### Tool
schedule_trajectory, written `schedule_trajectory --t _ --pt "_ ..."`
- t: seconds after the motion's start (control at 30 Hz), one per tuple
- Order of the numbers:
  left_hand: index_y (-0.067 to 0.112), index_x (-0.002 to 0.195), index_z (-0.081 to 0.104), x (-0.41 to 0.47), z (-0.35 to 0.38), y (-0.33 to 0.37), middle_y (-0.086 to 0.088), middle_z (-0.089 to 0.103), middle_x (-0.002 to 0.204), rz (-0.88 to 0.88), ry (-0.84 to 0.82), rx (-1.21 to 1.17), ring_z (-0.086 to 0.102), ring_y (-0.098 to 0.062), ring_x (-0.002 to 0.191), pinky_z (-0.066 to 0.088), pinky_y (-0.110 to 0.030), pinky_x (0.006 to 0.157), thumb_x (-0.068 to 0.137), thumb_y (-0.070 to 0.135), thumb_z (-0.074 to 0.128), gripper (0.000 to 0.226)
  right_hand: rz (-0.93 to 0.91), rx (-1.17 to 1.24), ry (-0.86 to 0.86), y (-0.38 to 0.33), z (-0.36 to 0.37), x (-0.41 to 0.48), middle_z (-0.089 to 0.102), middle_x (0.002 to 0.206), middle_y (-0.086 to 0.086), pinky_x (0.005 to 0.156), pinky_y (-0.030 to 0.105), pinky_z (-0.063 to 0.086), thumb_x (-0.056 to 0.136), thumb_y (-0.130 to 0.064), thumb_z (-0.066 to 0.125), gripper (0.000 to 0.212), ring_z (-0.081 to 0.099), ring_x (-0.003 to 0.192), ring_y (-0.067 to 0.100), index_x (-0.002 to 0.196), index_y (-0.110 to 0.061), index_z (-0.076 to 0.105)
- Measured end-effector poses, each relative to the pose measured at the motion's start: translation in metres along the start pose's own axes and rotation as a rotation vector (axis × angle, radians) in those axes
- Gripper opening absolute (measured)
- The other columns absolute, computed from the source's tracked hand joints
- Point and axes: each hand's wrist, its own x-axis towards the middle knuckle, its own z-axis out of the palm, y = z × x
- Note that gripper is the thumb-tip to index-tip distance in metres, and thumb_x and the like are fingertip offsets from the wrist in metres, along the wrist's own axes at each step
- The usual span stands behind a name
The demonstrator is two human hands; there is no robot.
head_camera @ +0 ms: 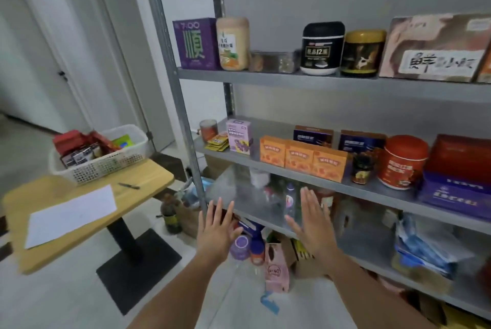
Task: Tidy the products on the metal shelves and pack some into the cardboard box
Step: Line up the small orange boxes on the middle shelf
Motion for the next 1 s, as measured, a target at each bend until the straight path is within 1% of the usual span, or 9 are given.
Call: schedule_trajectory --t 0.07,0.17,0.23,0.33,0.5,0.6,0.8,0.87,1.0 --pt "0.037 0.146 -0.026 0.029 0.002 -0.010 0.001 -0.032 0.155 -0.004 -0.034 -0.016 -0.035 -0.023 0.139 -0.023 -0.044 0.109 0.083 0.073 -0.011 0.074 -0.019 0.006 0.032 -0.015 0.005 0.039 -0.007 0.163 0.001 0.120 0.042 -0.008 0.082 -0.079 -0.001 0.095 -0.012 0.145 0.012 0.154 -0.017 -0.009" --pt "0.036 0.150 -0.023 0.086 -0.008 -0.031 0.000 -0.031 0.157 0.005 -0.021 -0.002 -0.034 -0.022 0.139 -0.022 -0.043 0.110 0.097 0.065 0.013 0.071 -0.013 0.057 0.024 -0.035 0.009 0.103 -0.016 0.161 0.001 0.117 0.038 -0.011 0.094 -0.065 0.026 0.087 -0.022 0.137 0.008 0.152 -0.017 -0.016" --pt "0.034 0.149 -0.024 0.129 -0.030 -0.046 -0.002 -0.030 0.157 0.024 0.023 0.067 -0.034 -0.023 0.138 -0.019 -0.045 0.114 0.093 0.068 0.001 0.070 -0.015 0.048 0.018 -0.046 0.007 0.146 -0.020 0.160 0.002 0.118 0.039 -0.013 0.096 -0.062 0.030 0.087 -0.025 0.139 0.012 0.151 -0.016 -0.019" --pt "0.033 0.144 -0.028 0.189 -0.057 -0.068 -0.001 -0.032 0.154 0.021 0.132 0.070 -0.033 -0.024 0.140 -0.014 -0.045 0.117 0.064 0.075 -0.033 0.090 -0.033 0.000 0.048 -0.056 0.005 0.205 -0.018 0.161 0.003 0.119 0.040 -0.015 0.096 -0.061 0.028 0.086 -0.020 0.146 0.015 0.151 -0.015 -0.018" --pt "0.034 0.144 -0.030 0.239 -0.049 -0.099 -0.001 -0.034 0.153 0.040 0.108 0.073 -0.028 -0.024 0.145 -0.012 -0.046 0.119 0.079 0.071 -0.014 0.077 -0.041 -0.031 0.029 -0.077 0.017 0.260 -0.019 0.161 0.001 0.114 0.035 -0.018 0.095 -0.063 0.027 0.087 -0.026 0.137 0.009 0.152 -0.015 -0.018" --pt "0.031 0.148 -0.027 0.275 -0.039 -0.113 -0.002 -0.031 0.157 0.067 0.105 0.044 -0.032 -0.024 0.141 -0.017 -0.045 0.115 0.067 0.078 -0.028 0.094 -0.023 -0.054 0.004 -0.090 0.020 0.291 -0.022 0.158 0.000 0.118 0.037 -0.015 0.094 -0.065 0.029 0.089 -0.025 0.139 0.011 0.152 -0.015 -0.017" --pt "0.025 0.153 -0.017 0.361 -0.060 -0.129 -0.002 -0.025 0.160 0.221 0.113 0.014 -0.024 -0.026 0.147 -0.019 -0.044 0.115 0.080 0.080 -0.002 0.093 -0.015 -0.065 0.131 -0.110 0.030 0.352 -0.002 0.163 0.006 0.118 0.038 -0.014 0.092 -0.067 0.031 0.091 -0.004 0.149 0.017 0.155 -0.009 -0.002" --pt "0.025 0.152 -0.020 0.389 -0.069 -0.132 -0.001 -0.028 0.159 0.239 0.082 -0.026 -0.024 -0.024 0.147 -0.018 -0.042 0.114 0.093 0.069 0.024 0.086 0.013 -0.071 0.135 -0.119 0.034 0.368 -0.002 0.163 0.005 0.114 0.035 -0.019 0.095 -0.062 0.036 0.088 -0.004 0.150 0.017 0.155 -0.011 -0.003" --pt "0.019 0.154 -0.015 0.429 -0.077 -0.134 -0.003 -0.019 0.162 0.395 0.096 -0.254 -0.015 -0.023 0.149 -0.002 -0.043 0.121 0.093 0.059 0.047 0.096 0.041 -0.061 0.123 -0.131 0.045 0.391 0.017 0.161 0.010 0.115 0.034 -0.014 0.098 -0.047 0.045 0.074 0.016 0.148 0.024 0.153 -0.007 0.016"
